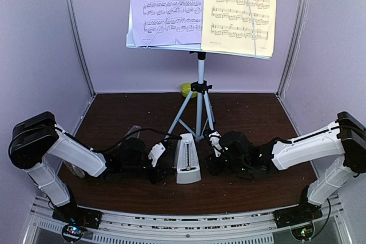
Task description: Set up the instrument practice props
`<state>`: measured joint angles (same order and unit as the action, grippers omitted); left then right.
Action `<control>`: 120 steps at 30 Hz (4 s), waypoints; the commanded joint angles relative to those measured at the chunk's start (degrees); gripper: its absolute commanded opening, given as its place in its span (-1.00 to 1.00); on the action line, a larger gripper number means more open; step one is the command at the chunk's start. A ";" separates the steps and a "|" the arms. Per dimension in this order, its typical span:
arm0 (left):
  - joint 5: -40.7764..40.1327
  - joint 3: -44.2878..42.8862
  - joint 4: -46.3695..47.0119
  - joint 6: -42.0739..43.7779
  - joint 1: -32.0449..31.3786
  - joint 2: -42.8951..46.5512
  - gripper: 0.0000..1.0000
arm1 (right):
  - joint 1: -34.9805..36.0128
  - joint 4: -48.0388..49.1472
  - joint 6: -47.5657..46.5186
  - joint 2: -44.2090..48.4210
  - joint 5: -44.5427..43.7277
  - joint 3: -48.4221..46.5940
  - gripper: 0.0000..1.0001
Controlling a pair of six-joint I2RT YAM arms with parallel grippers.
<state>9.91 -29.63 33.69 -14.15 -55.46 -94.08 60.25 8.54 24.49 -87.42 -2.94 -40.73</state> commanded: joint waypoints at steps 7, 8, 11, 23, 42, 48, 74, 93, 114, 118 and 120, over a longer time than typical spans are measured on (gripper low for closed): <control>1.65 -1.32 2.32 0.21 1.42 5.54 -0.31 | 0.59 9.15 -4.23 11.28 7.45 7.07 0.47; 1.43 -1.76 1.50 0.33 1.60 5.92 -0.31 | 0.61 9.23 -4.72 10.89 8.05 6.39 0.48; 0.60 -2.70 0.49 0.59 2.39 6.75 -0.30 | 0.62 9.50 -5.53 9.48 9.42 4.30 0.48; 0.80 -5.69 -1.00 0.61 4.97 5.42 -0.30 | 0.68 11.02 -0.92 6.36 7.42 -1.05 0.52; 0.57 -5.49 -1.44 0.97 5.28 5.40 -0.31 | 0.72 11.12 1.97 4.47 3.31 -1.65 -0.20; 0.47 -5.56 -1.74 1.12 5.28 5.42 -0.31 | 0.66 11.03 1.97 4.76 3.20 -1.02 -0.31; 0.07 -6.64 -3.69 1.85 5.63 6.24 -0.30 | 2.30 12.25 1.70 4.95 3.63 -1.21 0.51; -1.95 -2.88 -5.42 1.44 8.74 12.84 -0.29 | -0.85 2.38 5.86 14.77 -9.81 10.20 0.22; -0.22 -3.20 -19.52 0.01 24.57 31.01 -0.28 | -3.33 -6.21 -2.34 32.56 -1.43 5.13 0.80; -0.49 -8.78 -25.72 0.59 27.49 32.75 -0.26 | -8.92 -8.34 -4.64 32.76 2.63 1.62 0.86; -1.25 -13.11 -29.39 0.34 28.48 32.51 -0.23 | -11.83 -8.82 -5.91 32.79 3.80 -0.05 0.89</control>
<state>8.62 -34.89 9.80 -13.63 -28.97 -62.76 52.93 2.63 22.17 -55.02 -2.57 -37.52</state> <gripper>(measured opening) 0.374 0.934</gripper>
